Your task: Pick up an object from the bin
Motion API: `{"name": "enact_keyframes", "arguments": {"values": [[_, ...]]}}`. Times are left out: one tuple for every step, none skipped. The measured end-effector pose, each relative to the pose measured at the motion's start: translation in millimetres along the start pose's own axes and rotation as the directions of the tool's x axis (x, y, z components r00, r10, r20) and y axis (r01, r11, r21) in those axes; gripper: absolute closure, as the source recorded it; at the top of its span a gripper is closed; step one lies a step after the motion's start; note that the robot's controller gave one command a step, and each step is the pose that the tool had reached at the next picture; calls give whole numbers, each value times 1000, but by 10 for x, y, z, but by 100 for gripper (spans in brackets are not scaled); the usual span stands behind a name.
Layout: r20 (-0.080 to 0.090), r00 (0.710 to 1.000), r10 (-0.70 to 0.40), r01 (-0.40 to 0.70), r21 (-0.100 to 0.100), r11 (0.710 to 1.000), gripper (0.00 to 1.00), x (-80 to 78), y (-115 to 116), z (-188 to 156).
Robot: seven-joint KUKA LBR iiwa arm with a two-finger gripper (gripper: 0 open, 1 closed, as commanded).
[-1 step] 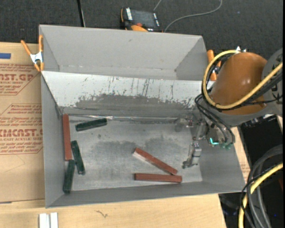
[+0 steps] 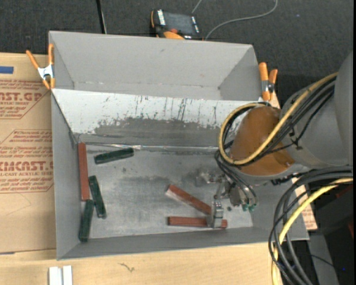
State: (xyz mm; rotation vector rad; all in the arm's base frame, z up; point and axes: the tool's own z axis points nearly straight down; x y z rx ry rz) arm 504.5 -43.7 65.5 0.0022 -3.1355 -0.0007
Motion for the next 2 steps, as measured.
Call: {"name": "enact_keyframes", "arguments": {"values": [[-13, 1000, -1, 1, 0, 1000, 100, 15, -2, -59], [12, 939, -344, 344, 4, 939, 100, -41, 230, -1551]]}}
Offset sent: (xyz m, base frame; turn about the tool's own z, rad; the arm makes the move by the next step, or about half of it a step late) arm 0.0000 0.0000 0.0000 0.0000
